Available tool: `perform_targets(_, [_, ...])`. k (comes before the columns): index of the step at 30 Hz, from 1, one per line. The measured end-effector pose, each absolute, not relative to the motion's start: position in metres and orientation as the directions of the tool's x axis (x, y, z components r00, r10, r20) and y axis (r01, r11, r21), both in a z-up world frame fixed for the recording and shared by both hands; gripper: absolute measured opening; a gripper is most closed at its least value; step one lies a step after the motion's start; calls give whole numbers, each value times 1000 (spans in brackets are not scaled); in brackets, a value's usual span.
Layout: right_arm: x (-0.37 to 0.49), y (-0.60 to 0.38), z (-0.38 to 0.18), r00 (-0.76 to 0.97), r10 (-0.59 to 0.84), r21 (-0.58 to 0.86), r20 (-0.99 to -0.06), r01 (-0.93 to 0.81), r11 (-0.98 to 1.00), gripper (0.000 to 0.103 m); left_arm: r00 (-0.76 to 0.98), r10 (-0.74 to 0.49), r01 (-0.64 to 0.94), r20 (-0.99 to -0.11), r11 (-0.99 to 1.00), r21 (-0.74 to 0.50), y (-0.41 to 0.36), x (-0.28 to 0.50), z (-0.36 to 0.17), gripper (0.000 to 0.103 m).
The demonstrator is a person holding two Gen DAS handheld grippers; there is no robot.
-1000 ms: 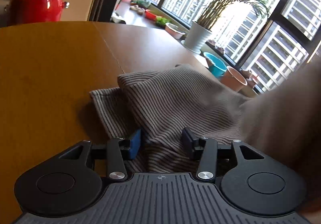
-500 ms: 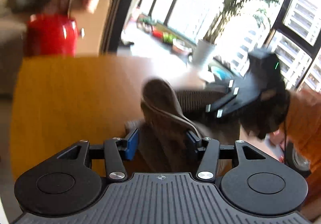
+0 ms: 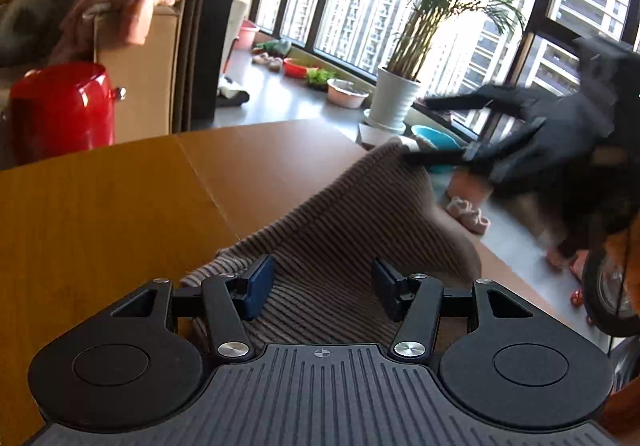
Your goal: Fold clothes
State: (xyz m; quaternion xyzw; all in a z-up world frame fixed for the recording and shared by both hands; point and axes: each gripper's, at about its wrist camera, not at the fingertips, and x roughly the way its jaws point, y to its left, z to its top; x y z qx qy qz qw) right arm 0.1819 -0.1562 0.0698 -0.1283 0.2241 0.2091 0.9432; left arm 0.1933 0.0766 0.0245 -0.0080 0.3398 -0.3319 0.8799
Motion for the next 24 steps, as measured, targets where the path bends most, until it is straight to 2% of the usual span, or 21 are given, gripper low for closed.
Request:
perform_targets(2, [176,-161,77,809,371,-74,-456,-451,890,40,548,-588,581,-595,779,-236,78,191,25,61])
perform_targets(7, [186,-158,60,755,453,103,-474,-463,880,40,545,-584,586,-602,779,-226,79,188,25,64])
perform_targets(10, [203,-141,8,713,361,72,-602,-402,913,44,544,-573,589,-612,781,-208,79,188,19,66])
perform_targets(11, [207,-142,-7,709,340,80,-617,-373,924,52,548,-567,586,-615,785,-201,80,188,18,66])
perform_targets(12, [208,-147,-19,714,339,112,-612,-347,931,62,551,-560,584,-619,789,-193,82,188,17,66])
perform_targets(13, [209,-152,-24,714,341,153,-611,-317,936,64,555,-553,581,-622,792,-186,83,188,15,66])
perform_targets(15, [207,-162,-18,711,353,220,-608,-276,936,64,563,-541,577,-625,799,-172,85,188,14,66])
perform_targets(19, [175,-171,3,734,326,184,-596,-270,945,66,614,-542,571,-573,807,-151,91,184,34,70])
perform_targets(20, [164,-176,8,736,328,195,-592,-264,944,69,629,-533,562,-567,815,-142,91,186,36,71])
perform_targets(22, [145,-186,13,728,342,256,-594,-232,938,77,635,-512,550,-579,825,-127,88,192,32,71])
perform_targets(24, [132,-197,12,702,370,353,-609,-178,919,78,630,-491,541,-602,833,-112,85,200,19,74])
